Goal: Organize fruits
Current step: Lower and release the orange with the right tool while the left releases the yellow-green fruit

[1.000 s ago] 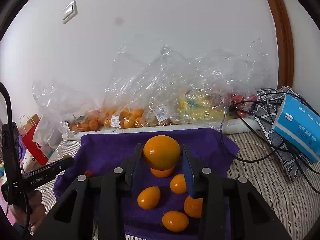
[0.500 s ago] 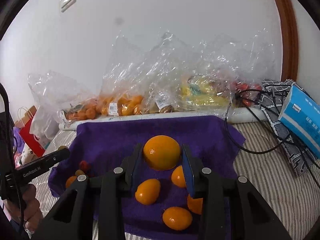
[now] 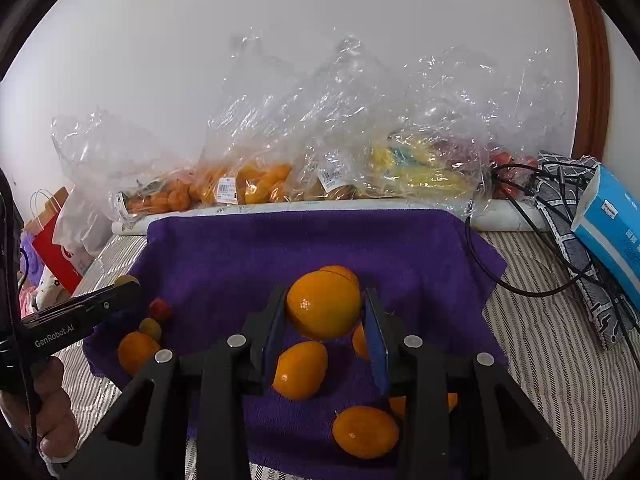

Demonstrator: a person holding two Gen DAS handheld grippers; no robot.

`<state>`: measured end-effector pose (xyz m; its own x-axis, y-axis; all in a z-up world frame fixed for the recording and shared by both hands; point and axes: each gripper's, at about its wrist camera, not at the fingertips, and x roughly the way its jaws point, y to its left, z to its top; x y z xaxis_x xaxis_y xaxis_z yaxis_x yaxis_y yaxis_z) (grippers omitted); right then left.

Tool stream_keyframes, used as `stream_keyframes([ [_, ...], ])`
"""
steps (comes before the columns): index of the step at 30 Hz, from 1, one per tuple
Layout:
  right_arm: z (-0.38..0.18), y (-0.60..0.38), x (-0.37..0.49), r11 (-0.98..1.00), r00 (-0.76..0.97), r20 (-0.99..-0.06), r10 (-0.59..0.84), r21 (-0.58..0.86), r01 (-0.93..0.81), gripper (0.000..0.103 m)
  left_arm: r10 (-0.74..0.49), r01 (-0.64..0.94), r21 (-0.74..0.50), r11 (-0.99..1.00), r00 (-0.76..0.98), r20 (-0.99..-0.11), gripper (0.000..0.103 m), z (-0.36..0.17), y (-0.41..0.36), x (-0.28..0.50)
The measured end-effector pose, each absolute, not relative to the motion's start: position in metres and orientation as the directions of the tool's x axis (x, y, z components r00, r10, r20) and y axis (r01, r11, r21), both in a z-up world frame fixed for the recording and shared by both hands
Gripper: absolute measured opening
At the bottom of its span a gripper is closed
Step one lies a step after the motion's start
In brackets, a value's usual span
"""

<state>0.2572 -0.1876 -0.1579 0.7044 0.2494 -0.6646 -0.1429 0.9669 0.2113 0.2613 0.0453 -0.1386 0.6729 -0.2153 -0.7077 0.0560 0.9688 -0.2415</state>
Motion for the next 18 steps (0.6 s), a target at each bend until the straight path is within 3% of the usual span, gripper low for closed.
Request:
stream_keyframes([
  [18,-0.172,-0.181,0.264,0.973,0.664,-0.711,0.231,0.183,-0.143,0.037,-0.223,0.067,-0.234,0.97,0.636,-0.738,0.026,-0.149,0.039,0.265],
])
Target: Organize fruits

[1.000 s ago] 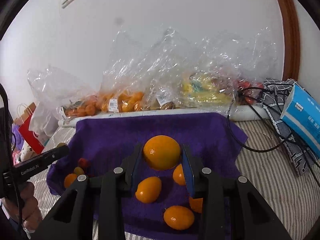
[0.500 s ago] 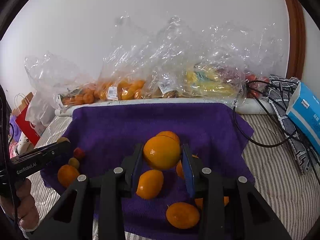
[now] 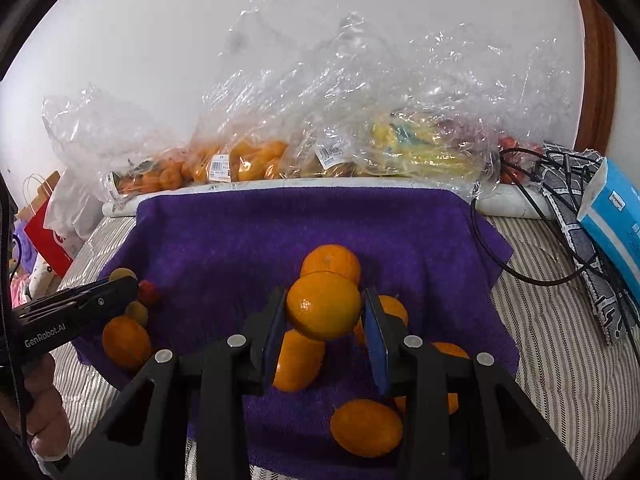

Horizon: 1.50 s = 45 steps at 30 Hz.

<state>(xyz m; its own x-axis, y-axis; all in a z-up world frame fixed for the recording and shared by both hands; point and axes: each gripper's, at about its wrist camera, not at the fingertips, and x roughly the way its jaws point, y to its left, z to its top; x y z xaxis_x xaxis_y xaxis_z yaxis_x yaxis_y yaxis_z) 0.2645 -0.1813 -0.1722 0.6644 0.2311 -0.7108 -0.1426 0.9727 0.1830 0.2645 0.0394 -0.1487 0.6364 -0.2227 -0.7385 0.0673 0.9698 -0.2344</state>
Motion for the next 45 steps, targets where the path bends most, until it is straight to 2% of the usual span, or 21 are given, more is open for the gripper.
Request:
stream_keyframes([
  [19,-0.1746,-0.1759,0.263,0.976,0.662,-0.717,0.218,0.144,-0.165,0.037,-0.23,0.079,-0.232,0.97,0.62,-0.751,0.026,-0.1536,0.036,0.2671],
  [32,-0.1747,-0.1753,0.261,0.977,0.663,-0.718,0.212,0.134,-0.167,0.037,-0.24,0.099,-0.23,0.968,0.632,-0.737,0.041,-0.1481,0.0345,0.263],
  [45,-0.1751,-0.177,0.2603,0.976,0.662,-0.717,0.216,0.136,-0.171,0.039,-0.249,0.093,-0.246,0.965,0.624,-0.741,0.047,-0.1481,0.0365,0.2635],
])
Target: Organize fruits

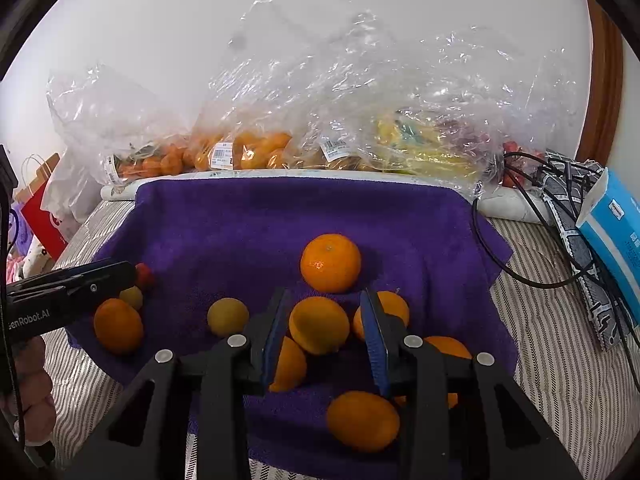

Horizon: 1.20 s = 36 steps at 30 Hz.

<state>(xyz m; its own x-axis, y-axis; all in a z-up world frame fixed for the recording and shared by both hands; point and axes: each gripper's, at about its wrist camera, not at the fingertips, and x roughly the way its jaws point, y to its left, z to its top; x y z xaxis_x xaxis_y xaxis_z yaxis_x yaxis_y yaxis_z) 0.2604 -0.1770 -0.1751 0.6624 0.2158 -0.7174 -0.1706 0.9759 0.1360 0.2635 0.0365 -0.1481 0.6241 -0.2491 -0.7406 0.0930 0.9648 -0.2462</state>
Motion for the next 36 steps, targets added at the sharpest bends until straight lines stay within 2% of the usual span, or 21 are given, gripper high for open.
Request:
stream_keyframes([
  [1,-0.175,-0.177,0.26,0.976,0.663,-0.717,0.217,0.137,-0.17,0.041,-0.249,0.093,-0.246,0.965,0.625,-0.74,0.048,-0.148,0.036,0.263],
  [3,-0.174,-0.178,0.26,0.975,0.666,-0.713,0.219,0.143,-0.168,0.053,-0.25,0.094,-0.247,0.964,0.626,-0.738,0.05,-0.147,0.037,0.263],
  [8,-0.168,-0.18,0.257,0.973,0.682,-0.694,0.232,0.163,-0.165,0.066,-0.249,0.095,-0.246,0.965,0.631,-0.734,0.054,-0.143,0.036,0.262],
  [16,-0.134,-0.183,0.244,0.964,0.713,-0.65,0.262,0.207,-0.165,0.071,-0.221,0.085,-0.221,0.972,0.66,-0.718,0.058,-0.118,0.034,0.252],
  [20,-0.106,-0.185,0.228,0.964,0.724,-0.638,0.261,0.209,-0.162,0.071,-0.215,0.092,-0.209,0.974,0.674,-0.706,0.067,-0.101,0.033,0.232],
  [23,-0.089,-0.183,0.212,0.978,0.737,-0.644,0.207,0.166,-0.129,0.071,-0.202,0.093,-0.192,0.977,0.686,-0.699,0.074,-0.089,0.031,0.213],
  [36,-0.052,-0.194,0.129,0.985,0.742,-0.653,0.153,0.159,-0.063,0.072,-0.173,0.084,-0.162,0.983,0.713,-0.679,0.087,-0.054,0.026,0.134],
])
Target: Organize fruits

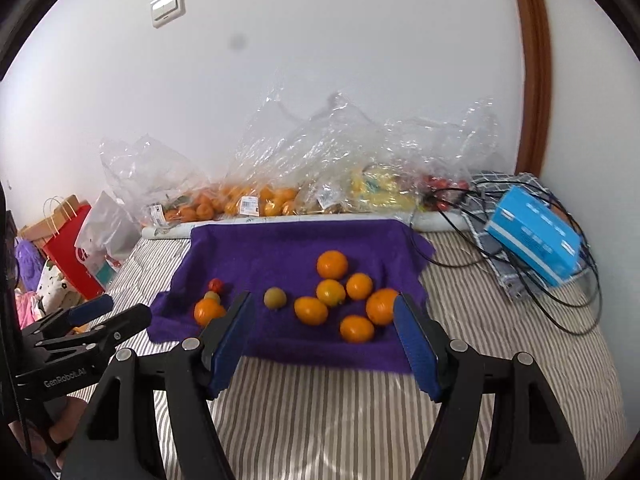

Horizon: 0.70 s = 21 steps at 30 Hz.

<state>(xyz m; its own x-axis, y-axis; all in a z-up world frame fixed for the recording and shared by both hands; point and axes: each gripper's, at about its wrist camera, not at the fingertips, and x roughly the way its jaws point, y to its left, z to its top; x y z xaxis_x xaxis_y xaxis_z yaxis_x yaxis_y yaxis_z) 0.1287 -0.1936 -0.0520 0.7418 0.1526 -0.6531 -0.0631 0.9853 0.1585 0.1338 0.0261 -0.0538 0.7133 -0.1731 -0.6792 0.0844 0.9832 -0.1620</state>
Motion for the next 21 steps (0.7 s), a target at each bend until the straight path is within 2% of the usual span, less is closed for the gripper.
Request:
stream_keyframes([
  [2,-0.048,-0.195,0.115,0.987,0.75,-0.648,0.135,0.155,-0.044,0.08,-0.167,0.082,-0.157,0.984,0.725,-0.668,0.088,-0.047,0.024,0.121],
  [4,-0.043,-0.197,0.102,0.99,0.761,-0.638,0.115,0.14,-0.033,0.08,-0.166,0.083,-0.156,0.984,0.733,-0.659,0.09,-0.042,0.022,0.111],
  [8,-0.033,-0.2,0.076,0.991,0.782,-0.613,0.113,0.128,-0.043,0.089,-0.161,0.084,-0.149,0.985,0.747,-0.645,0.091,-0.03,0.018,0.089],
  [17,-0.019,-0.21,0.036,0.989,0.778,-0.616,0.119,0.145,-0.036,0.091,-0.12,0.072,-0.102,0.992,0.785,-0.608,0.093,-0.01,0.006,0.045],
  [21,-0.012,-0.213,0.019,0.991,0.798,-0.594,0.1,0.128,-0.029,0.099,-0.113,0.069,-0.096,0.993,0.793,-0.599,0.093,-0.005,0.004,0.032],
])
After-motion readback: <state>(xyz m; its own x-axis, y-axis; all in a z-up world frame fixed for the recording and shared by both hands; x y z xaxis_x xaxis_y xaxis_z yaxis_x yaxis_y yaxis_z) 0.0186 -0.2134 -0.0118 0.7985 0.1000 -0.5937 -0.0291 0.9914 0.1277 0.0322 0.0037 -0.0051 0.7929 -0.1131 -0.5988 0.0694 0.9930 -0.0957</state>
